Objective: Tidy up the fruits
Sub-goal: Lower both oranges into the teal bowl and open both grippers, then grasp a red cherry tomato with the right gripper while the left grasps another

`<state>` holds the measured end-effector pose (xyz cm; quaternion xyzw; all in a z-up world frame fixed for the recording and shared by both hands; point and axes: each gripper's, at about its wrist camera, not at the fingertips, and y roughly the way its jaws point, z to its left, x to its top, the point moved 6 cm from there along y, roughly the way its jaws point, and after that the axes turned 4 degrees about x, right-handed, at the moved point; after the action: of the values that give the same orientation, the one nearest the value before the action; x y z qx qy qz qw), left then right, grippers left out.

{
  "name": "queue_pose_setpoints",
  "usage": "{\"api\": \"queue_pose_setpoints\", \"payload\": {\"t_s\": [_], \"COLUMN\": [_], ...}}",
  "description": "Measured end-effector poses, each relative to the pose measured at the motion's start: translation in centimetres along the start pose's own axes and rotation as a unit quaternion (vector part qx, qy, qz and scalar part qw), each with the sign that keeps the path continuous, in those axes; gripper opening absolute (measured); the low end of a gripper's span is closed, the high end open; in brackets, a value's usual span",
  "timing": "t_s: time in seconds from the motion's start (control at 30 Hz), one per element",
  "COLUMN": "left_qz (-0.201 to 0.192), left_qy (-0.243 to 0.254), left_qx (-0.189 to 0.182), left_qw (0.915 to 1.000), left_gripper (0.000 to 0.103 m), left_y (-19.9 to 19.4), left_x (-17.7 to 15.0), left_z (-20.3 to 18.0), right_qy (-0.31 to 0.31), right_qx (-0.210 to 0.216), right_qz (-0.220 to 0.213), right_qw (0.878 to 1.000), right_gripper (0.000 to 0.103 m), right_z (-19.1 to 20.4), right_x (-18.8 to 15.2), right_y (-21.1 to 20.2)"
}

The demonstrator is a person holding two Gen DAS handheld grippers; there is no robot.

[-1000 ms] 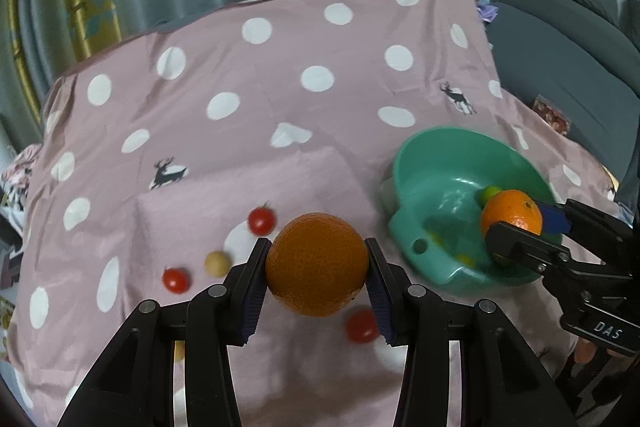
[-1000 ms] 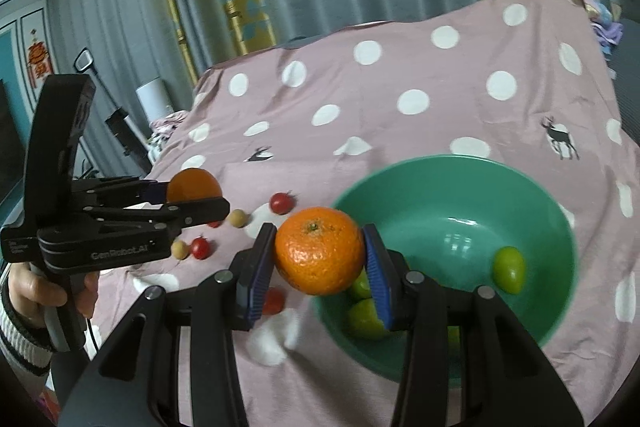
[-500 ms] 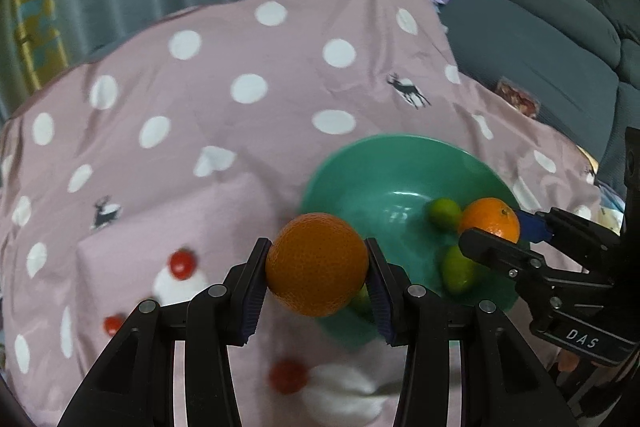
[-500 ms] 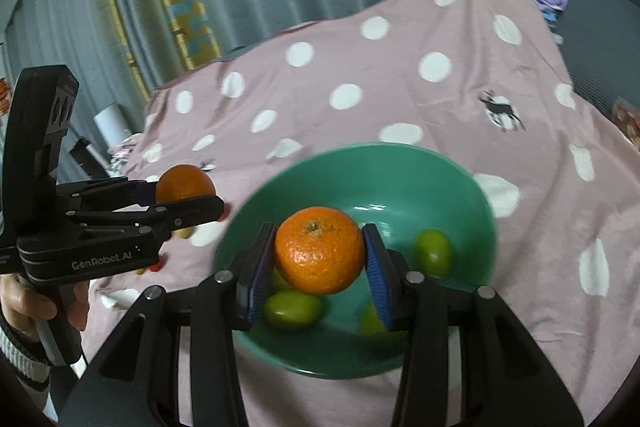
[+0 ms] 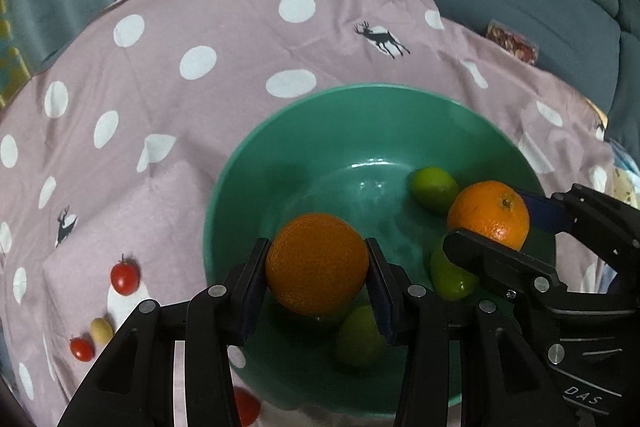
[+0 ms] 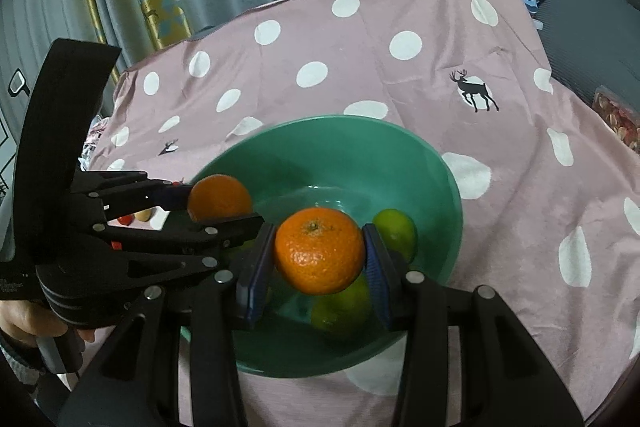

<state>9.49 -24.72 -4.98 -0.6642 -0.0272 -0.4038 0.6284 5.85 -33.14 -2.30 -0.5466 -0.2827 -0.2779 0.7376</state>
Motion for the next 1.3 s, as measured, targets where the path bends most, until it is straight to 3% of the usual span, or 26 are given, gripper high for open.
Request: {"api": "queue_pose_setpoints", "payload": {"t_s": [0.4, 0.6, 0.7, 0.8, 0.87, 1.03, 1.3], "left_qz": [0.015, 0.007, -0.005, -0.020, -0.035, -0.055, -0.032], "left_qy": [0.011, 0.010, 0.000, -0.022, -0.041, -0.088, -0.172], "left_qx": [0.017, 0.026, 0.025, 0.026, 0.025, 0.040, 0.104], "left_qw": [0.9997, 0.9996, 0.9997, 0.9992, 0.9982, 0.9939, 0.9791], "left_gripper": [0.046, 0.047, 0.048, 0.066, 0.071, 0.071, 0.072], "left_y": [0.9, 0.6, -0.1, -1.1, -2.2, -4.7, -6.5], "left_x": [-0.2, -0.2, 0.0, 0.3, 0.4, -0.6, -6.0], "left_z": [-0.4, -0.2, 0.3, 1.3, 2.5, 6.5, 14.5], "right_qy": [-0.002, 0.004, 0.010, 0.020, 0.025, 0.037, 0.001], "right_qx": [-0.005, -0.006, -0.002, 0.000, 0.002, 0.022, 0.089], "right_qz": [-0.002, -0.004, -0.010, -0.019, -0.025, -0.044, -0.054], "right_qw": [1.000, 1.000, 1.000, 1.000, 0.999, 0.998, 0.995], "right_gripper": [0.045, 0.044, 0.048, 0.055, 0.055, 0.057, 0.059], "right_z": [0.1, 0.0, -0.1, -0.4, -0.4, -0.3, 3.1], "right_x": [-0.3, -0.2, 0.0, 0.1, 0.3, 0.7, 1.0], "right_y": [-0.5, -0.5, -0.6, -0.8, -1.0, -1.5, -2.0]}}
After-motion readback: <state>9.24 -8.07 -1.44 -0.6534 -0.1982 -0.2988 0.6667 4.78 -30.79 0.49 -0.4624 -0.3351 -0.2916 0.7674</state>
